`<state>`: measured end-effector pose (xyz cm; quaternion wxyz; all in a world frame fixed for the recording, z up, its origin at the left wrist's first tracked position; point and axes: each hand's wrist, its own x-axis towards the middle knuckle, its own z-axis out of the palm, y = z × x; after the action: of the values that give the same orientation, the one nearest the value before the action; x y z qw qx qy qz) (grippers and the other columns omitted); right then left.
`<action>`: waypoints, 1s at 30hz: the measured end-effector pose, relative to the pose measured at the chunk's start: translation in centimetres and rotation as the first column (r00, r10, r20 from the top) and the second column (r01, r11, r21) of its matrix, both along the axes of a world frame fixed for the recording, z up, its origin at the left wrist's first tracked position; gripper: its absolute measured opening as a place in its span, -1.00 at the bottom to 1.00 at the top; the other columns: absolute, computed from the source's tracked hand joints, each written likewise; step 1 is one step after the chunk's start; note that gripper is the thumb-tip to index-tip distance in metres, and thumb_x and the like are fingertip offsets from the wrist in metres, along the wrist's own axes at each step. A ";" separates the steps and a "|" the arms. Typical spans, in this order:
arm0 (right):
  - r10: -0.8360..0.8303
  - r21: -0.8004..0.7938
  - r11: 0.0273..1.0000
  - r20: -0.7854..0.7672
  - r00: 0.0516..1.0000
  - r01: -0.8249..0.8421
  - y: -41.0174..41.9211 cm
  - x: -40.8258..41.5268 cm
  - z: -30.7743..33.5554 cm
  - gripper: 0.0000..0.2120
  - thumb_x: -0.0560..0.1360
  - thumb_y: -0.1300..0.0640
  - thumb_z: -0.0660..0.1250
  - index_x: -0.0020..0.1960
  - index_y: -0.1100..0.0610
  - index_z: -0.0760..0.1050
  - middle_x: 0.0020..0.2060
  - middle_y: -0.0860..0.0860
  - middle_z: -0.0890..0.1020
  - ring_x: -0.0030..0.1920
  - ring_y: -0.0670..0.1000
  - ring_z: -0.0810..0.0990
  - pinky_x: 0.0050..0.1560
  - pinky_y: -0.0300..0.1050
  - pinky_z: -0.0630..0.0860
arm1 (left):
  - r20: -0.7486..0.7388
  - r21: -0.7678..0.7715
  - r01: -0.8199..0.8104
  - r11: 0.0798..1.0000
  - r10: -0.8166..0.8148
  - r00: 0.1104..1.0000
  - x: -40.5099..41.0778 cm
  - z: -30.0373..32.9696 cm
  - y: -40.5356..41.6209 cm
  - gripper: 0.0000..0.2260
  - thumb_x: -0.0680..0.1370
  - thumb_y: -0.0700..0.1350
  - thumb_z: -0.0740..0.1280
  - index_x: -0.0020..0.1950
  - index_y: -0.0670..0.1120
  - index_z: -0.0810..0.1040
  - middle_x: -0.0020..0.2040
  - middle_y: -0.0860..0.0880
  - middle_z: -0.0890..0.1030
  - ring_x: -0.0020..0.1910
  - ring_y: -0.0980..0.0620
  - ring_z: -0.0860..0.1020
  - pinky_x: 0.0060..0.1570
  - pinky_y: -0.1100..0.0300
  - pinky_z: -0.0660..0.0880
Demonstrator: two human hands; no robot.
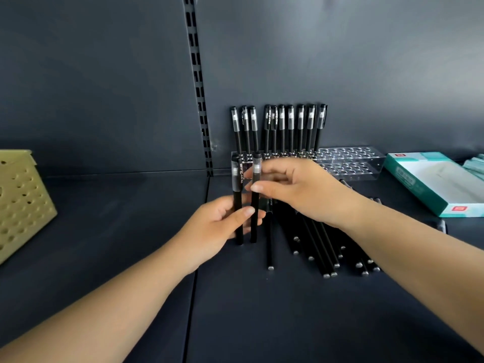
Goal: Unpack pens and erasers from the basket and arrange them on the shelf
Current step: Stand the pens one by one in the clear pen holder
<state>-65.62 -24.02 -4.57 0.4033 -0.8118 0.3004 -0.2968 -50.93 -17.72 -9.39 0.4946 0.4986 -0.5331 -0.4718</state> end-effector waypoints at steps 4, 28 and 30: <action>-0.015 0.156 0.988 0.164 0.986 -0.011 -0.7 -1.6 0.9 -0.82 0.49 0.25 0.28 -0.08 -0.02 0.53 -0.24 -0.08 0.68 -0.13 -0.12 0.65 0.00 -0.19 0.58 | -0.077 -0.031 0.005 1.000 -0.007 0.997 -0.6 1.1 -0.5 -0.79 0.44 -0.12 0.26 0.05 0.05 0.53 -0.15 -0.01 0.69 -0.10 0.05 0.66 -0.10 0.21 0.59; -0.417 0.004 0.893 0.387 0.822 0.451 -17.7 -10.8 2.5 -0.88 0.57 0.20 0.15 0.03 0.02 0.41 -0.24 -0.18 0.52 -0.04 0.10 0.58 0.11 0.09 0.52 | -0.244 -0.246 -0.559 0.792 0.507 0.827 -13.5 1.5 -13.5 -0.79 0.63 -0.08 0.03 0.07 0.11 0.44 -0.47 0.07 0.46 -0.49 0.15 0.42 -0.43 0.31 0.41; -0.402 0.016 0.905 0.363 0.841 0.426 -17.7 -10.5 2.1 -0.89 0.58 0.21 0.15 0.01 0.02 0.40 -0.23 -0.16 0.52 -0.09 0.07 0.57 0.10 0.08 0.53 | -0.255 -0.232 -0.548 0.803 0.494 0.831 -13.3 1.0 -13.6 -0.79 0.63 -0.09 0.04 0.07 0.13 0.44 -0.46 0.08 0.49 -0.46 0.15 0.46 -0.42 0.31 0.41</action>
<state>-76.14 -41.75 -2.44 0.3506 -0.6728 0.3803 -0.5290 -64.20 -31.36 -8.36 0.7207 0.5012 -0.3918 -0.2754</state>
